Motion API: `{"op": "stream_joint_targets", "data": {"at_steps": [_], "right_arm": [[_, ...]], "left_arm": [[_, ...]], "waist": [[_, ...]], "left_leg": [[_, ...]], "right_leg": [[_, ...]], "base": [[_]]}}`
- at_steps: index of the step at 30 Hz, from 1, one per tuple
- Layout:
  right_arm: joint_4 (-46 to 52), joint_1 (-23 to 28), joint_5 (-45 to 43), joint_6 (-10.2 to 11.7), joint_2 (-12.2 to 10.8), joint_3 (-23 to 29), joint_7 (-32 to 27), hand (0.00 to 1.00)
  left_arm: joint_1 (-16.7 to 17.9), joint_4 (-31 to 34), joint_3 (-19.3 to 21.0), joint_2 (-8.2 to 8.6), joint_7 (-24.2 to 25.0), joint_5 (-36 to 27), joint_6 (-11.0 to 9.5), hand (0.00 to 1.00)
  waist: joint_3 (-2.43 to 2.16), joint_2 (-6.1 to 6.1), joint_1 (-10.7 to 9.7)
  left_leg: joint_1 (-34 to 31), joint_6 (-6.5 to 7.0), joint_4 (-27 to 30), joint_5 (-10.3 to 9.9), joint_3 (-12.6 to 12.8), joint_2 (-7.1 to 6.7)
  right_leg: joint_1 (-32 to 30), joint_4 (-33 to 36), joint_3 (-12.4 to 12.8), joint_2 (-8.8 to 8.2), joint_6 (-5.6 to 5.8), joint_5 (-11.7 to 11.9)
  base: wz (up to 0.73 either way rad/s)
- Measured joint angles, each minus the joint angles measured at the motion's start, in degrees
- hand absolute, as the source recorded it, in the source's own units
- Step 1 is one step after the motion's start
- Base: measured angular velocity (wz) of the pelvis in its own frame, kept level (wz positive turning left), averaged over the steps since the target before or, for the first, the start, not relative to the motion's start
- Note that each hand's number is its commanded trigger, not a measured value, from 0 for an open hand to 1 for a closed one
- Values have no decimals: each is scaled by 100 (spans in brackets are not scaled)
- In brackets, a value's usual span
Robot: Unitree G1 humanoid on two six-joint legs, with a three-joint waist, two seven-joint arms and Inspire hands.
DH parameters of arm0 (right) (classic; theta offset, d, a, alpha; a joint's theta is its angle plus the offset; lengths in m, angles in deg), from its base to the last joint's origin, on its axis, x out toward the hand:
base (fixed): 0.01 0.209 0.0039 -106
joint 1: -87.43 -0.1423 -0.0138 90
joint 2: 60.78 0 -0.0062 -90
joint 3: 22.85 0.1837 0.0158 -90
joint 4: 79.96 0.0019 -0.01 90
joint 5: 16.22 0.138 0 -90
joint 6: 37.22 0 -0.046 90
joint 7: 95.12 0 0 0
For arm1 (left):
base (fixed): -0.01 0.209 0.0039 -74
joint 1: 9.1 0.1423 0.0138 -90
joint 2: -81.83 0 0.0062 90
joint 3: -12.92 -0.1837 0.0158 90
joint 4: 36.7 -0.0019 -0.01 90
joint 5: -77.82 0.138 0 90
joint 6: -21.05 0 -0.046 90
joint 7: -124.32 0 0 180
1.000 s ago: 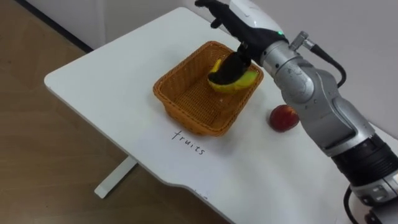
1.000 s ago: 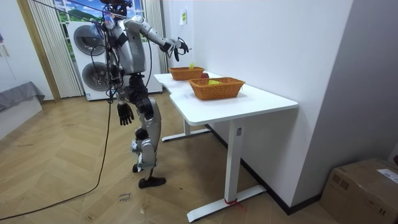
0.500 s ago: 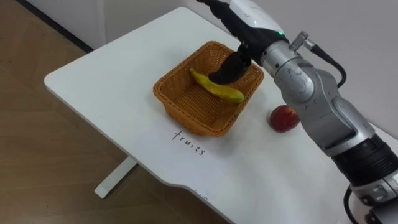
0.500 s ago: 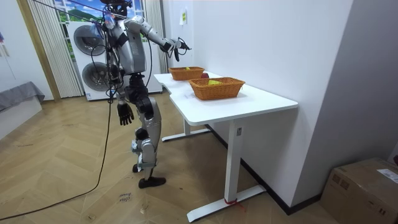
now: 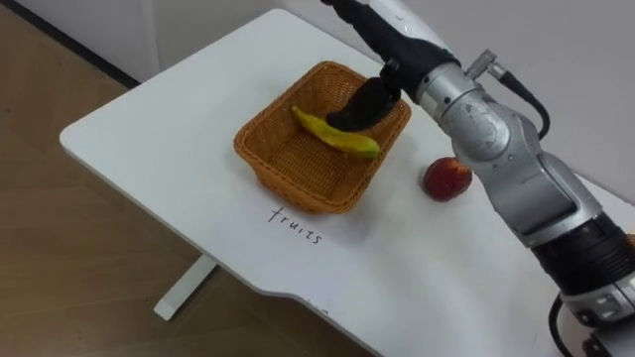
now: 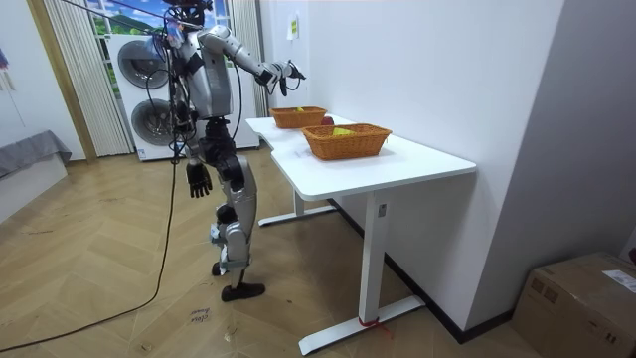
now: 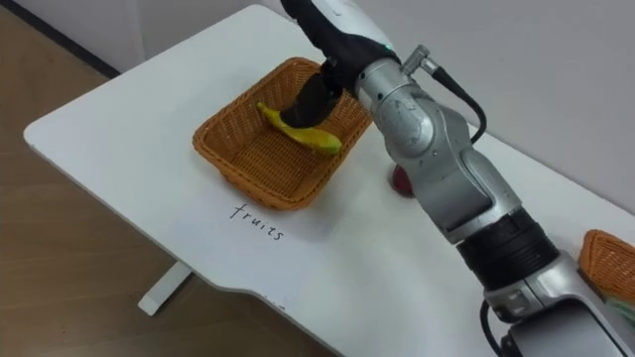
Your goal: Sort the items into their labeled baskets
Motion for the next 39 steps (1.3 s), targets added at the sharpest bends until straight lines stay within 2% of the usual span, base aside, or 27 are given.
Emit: {"op": "stream_joint_targets", "data": {"at_steps": [4, 7, 16, 21, 27, 29, 31, 34, 39], "right_arm": [[27, 113, 121, 8, 6, 267, -1, 0], [27, 158, 278, 11, 6, 421, -44, 0], [25, 386, 640, 76, 36, 773, -256, 0], [21, 552, 657, 73, 36, 845, -296, 0], [-16, 582, 889, 73, 33, 850, -481, 0], [-56, 584, 1063, 110, 33, 851, -609, 0], [-224, 587, 1107, 230, 19, 852, -789, 0], [-355, 639, 1317, 260, 15, 924, -935, 0], [-573, 687, 1786, 313, 12, 1059, -1170, 0]], "left_arm": [[7, 13, -3, 3, -15, 1, 0, 0], [88, 75, -2, 24, -13, 2, 0, 0], [107, 85, 2, 47, -11, 32, -5, 0], [125, 76, 5, 104, -42, 24, 3, 0], [141, 80, -9, 167, -86, -16, 26, 0], [122, 78, -86, 160, -107, -20, 25, 0], [96, 80, -122, 201, -176, -18, 23, 0], [76, 81, -121, 225, -198, -17, 7, 0], [95, 81, -116, 238, -201, -13, -4, 0]], "waist": [[-57, 29, -54], [-75, 48, -150], [-69, 64, -206], [-49, 92, -229], [-48, 120, -321], [-36, 147, -345], [6, 217, -348], [3, 287, -357], [-40, 373, -466]], "left_leg": [[20, 8, -14, 14, 19, -1], [26, 17, -11, 20, 16, -11], [35, 14, -2, 21, 23, -13], [26, 14, 12, 21, 19, -19], [27, 14, 16, 21, 20, -18], [35, 14, 24, 21, 20, -19], [80, 16, 21, 21, 20, -24], [83, 17, 17, 20, 23, -23], [121, 20, 4, 33, 34, -18]], "right_leg": [[11, 3, 2, -4, 0, 0], [25, 4, 2, -15, 0, 1], [38, 7, 16, -18, -1, 2], [35, 15, 1, -26, -1, 1], [36, 10, -6, -25, -2, 2], [52, 8, -3, -25, -2, 2], [96, 7, 5, -30, -1, 2], [95, 6, 4, -32, -1, 2], [133, 5, 0, -29, -1, 2]], "base": [[0], [0], [0], [0], [0], [0], [0], [0], [0]]}}
